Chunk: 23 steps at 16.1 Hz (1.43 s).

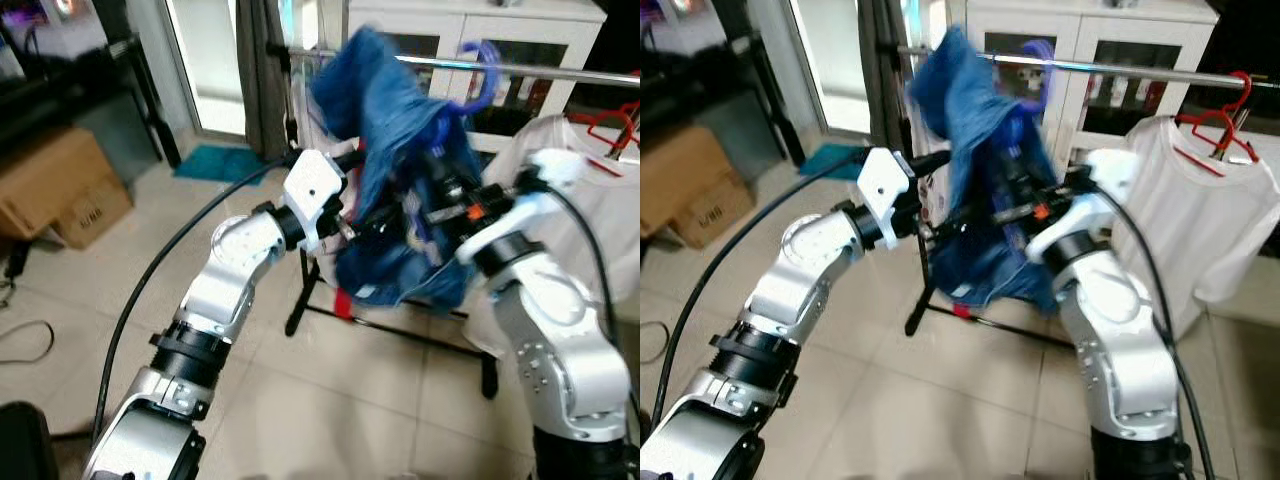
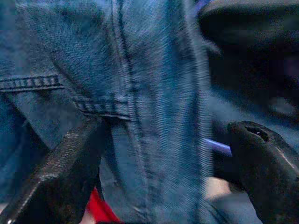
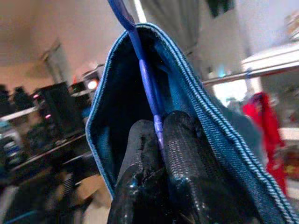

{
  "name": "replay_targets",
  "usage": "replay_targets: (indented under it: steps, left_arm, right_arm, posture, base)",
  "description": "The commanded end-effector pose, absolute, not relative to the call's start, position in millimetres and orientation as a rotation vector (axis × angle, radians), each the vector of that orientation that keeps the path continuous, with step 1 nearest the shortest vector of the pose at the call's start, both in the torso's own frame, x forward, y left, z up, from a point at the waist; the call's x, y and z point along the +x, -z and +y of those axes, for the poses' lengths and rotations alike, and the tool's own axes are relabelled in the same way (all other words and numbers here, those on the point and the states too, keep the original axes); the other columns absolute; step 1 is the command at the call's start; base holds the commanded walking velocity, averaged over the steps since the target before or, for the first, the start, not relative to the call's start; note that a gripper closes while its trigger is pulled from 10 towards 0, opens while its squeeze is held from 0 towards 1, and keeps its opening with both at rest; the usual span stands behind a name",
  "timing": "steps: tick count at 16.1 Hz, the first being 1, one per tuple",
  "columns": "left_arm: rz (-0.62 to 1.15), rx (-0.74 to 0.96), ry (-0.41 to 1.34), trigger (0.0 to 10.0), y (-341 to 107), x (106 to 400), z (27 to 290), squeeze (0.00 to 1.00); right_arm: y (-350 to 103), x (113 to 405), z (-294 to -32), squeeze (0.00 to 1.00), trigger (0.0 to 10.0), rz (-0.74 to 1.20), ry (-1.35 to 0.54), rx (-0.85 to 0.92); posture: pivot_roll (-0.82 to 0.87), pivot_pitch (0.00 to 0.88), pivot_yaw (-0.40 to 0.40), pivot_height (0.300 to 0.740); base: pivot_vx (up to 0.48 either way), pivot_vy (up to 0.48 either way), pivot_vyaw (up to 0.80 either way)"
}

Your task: Hang hanger

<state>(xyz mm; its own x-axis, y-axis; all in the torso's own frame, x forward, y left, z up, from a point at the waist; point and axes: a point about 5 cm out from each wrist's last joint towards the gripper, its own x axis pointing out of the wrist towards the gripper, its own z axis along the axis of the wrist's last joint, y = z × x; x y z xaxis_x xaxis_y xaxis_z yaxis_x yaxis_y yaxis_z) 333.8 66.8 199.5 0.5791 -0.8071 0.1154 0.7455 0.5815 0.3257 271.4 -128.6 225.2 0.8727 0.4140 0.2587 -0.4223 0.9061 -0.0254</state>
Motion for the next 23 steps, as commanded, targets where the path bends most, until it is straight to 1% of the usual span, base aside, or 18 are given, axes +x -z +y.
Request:
replay_targets:
  steps: [1, 2, 3, 4, 5, 13, 17, 23]
  left_arm:
    - [-0.268, 0.275, 0.864, 10.0, -202, 338, 73, 0.00]
    - [-0.267, 0.315, 0.800, 10.0, -200, 342, 79, 0.00]
    - [-0.269, 0.319, 0.795, 10.0, -200, 343, 80, 0.00]
    - [-0.278, 0.307, 0.782, 4.5, -200, 342, 82, 0.00]
    - [-0.288, 0.297, 0.768, 0.0, -199, 339, 86, 0.00]
    - [-0.289, 0.288, 0.737, 0.0, -187, 321, 99, 0.00]
    - [-0.275, 0.292, 0.719, 0.0, -185, 321, 106, 0.00]
    - [-0.280, 0.301, 0.717, 0.0, -186, 320, 112, 0.00]
  right_arm:
    - [-235, 265, -121, 0.00, 0.0, -0.311, -0.495, 0.040]
    - [-234, 263, -117, 0.00, 0.0, -0.304, -0.518, 0.045]
    - [-234, 263, -117, 0.00, 0.0, -0.303, -0.520, 0.046]
    - [-232, 263, -116, 0.00, 0.0, -0.296, -0.522, 0.053]
    - [-228, 262, -114, 0.00, 0.0, -0.276, -0.526, 0.064]
    - [-200, 265, -118, 0.00, 0.0, -0.119, -0.462, 0.065]
    - [-196, 268, -118, 0.00, 0.0, -0.092, -0.464, 0.060]
    - [-191, 269, -118, 0.00, 0.0, -0.067, -0.463, 0.055]
  posture:
    - [-0.07, 0.000, 0.052, 0.740]
    - [-0.07, 0.000, 0.050, 0.740]
    - [-0.07, 0.000, 0.050, 0.740]
    - [-0.07, 0.000, 0.050, 0.740]
    - [-0.07, 0.000, 0.048, 0.740]
    - [-0.06, 0.000, 0.036, 0.740]
    - [-0.06, 0.000, 0.022, 0.740]
    - [-0.06, 0.000, 0.023, 0.740]
  base:
    - [0.000, 0.000, 0.00]
    - [0.000, 0.000, 0.00]
    - [0.000, 0.000, 0.00]
    - [0.000, 0.000, 0.00]
    - [0.000, 0.000, 0.00]
    - [0.000, 0.000, 0.00]
    - [0.000, 0.000, 0.00]
    - [0.000, 0.000, 0.00]
